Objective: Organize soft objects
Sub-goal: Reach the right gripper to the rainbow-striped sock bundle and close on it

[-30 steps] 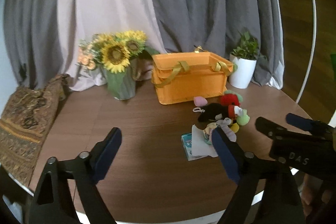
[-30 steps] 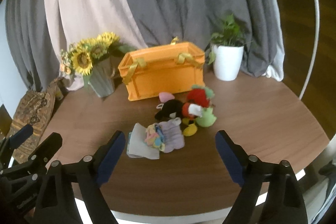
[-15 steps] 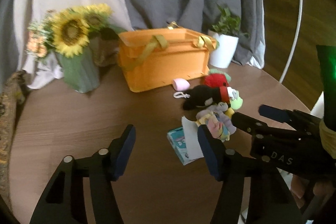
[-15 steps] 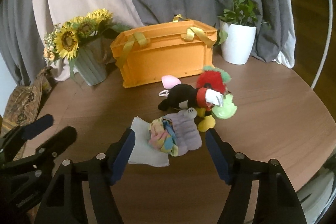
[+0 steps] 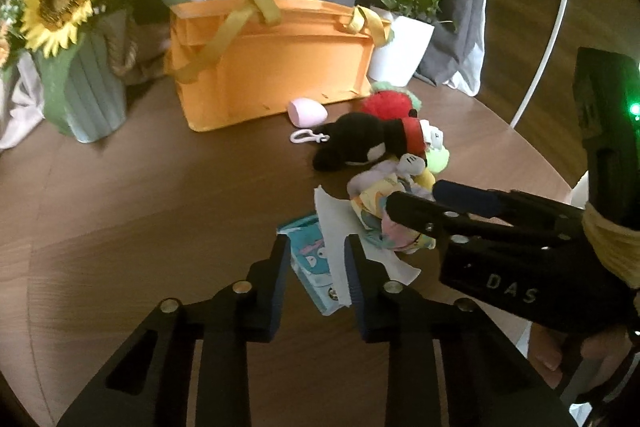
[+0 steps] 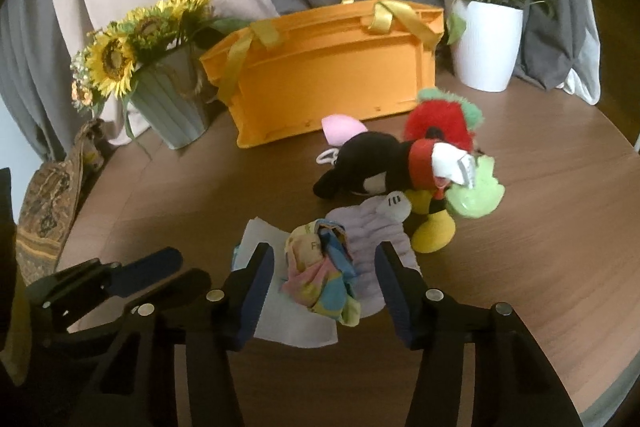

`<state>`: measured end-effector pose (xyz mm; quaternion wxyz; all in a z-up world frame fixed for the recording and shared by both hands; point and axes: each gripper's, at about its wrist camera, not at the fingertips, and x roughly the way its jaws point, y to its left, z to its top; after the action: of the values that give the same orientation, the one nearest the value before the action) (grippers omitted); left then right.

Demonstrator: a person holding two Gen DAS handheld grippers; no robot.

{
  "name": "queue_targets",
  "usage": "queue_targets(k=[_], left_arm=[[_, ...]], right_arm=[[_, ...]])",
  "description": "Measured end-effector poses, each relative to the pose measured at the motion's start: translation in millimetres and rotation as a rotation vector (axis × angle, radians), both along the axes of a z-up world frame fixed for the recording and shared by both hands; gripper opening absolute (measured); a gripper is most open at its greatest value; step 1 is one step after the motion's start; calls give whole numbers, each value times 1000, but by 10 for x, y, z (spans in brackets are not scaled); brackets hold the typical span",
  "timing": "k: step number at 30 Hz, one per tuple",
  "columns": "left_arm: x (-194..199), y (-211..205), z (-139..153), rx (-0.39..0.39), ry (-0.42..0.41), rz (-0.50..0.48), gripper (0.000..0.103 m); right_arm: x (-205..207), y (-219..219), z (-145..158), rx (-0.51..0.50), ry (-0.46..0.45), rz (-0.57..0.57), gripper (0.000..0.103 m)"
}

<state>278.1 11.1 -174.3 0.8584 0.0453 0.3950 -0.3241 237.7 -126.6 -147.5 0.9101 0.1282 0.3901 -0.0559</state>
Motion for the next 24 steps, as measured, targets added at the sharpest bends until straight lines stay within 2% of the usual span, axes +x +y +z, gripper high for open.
queue_targets(k=[5, 7, 18, 24], left_arm=[[53, -57, -37, -19, 21, -14, 24], [75, -73, -58, -27, 31, -17, 23], [241, -118, -270, -90, 151, -12, 19], [269, -183, -322, -119, 192, -41, 7]], right_arm=[[57, -39, -85, 27, 19, 8, 50], [80, -34, -109, 19, 27, 17, 45], [173, -99, -218, 54, 55, 23, 41], [175, -136, -253, 92, 57, 9, 32]])
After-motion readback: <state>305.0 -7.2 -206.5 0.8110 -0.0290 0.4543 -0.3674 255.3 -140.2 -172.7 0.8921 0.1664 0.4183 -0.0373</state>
